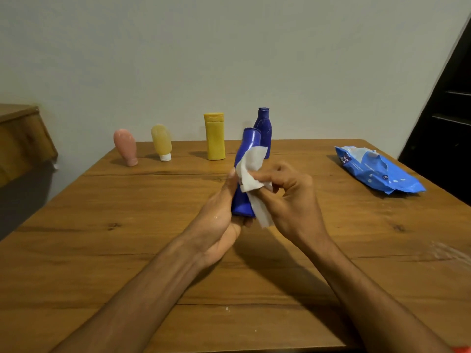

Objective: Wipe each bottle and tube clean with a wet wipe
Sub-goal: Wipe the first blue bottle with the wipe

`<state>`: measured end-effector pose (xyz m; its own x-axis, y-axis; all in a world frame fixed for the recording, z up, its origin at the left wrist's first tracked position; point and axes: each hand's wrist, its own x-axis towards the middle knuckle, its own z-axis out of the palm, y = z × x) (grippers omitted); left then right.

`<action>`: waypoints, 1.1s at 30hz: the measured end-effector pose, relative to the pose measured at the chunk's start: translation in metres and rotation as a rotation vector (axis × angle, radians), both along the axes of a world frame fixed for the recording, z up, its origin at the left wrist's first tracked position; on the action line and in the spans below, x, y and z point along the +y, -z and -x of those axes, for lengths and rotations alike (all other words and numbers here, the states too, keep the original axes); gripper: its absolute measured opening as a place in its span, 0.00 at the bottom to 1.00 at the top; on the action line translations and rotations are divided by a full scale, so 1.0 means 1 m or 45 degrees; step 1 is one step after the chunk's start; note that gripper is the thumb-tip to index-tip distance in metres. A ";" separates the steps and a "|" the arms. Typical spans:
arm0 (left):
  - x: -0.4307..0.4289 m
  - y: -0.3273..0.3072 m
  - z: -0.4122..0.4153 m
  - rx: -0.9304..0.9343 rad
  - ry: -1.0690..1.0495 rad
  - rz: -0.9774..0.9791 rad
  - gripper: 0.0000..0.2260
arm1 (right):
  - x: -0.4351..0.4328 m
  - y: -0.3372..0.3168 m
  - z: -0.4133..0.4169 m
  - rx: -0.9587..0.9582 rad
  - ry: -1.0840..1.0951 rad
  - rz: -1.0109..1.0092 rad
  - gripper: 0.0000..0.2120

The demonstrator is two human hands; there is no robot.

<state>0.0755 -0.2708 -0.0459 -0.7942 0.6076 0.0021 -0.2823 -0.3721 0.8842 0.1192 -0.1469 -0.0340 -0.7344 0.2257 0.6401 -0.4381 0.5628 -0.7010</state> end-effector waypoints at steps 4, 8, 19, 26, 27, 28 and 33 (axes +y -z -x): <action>-0.003 -0.004 0.008 -0.210 -0.067 -0.163 0.22 | -0.004 0.001 -0.001 -0.077 -0.103 -0.091 0.09; -0.005 -0.008 0.010 -0.380 -0.065 -0.230 0.27 | -0.001 -0.003 -0.003 -0.158 -0.196 -0.192 0.11; -0.009 -0.010 0.023 -0.333 -0.175 -0.198 0.28 | 0.013 -0.006 -0.001 -0.088 0.023 0.410 0.10; -0.006 -0.011 0.020 -0.318 -0.128 -0.291 0.27 | 0.001 -0.002 -0.003 0.072 -0.016 0.154 0.10; -0.006 -0.010 0.019 -0.331 -0.126 -0.298 0.29 | 0.000 -0.002 -0.003 0.089 -0.012 0.109 0.10; -0.006 -0.010 0.019 -0.347 -0.121 -0.309 0.30 | -0.001 -0.001 -0.003 0.105 -0.010 0.073 0.11; -0.006 -0.010 0.018 -0.388 -0.137 -0.326 0.30 | -0.003 -0.001 -0.003 0.160 -0.012 -0.009 0.12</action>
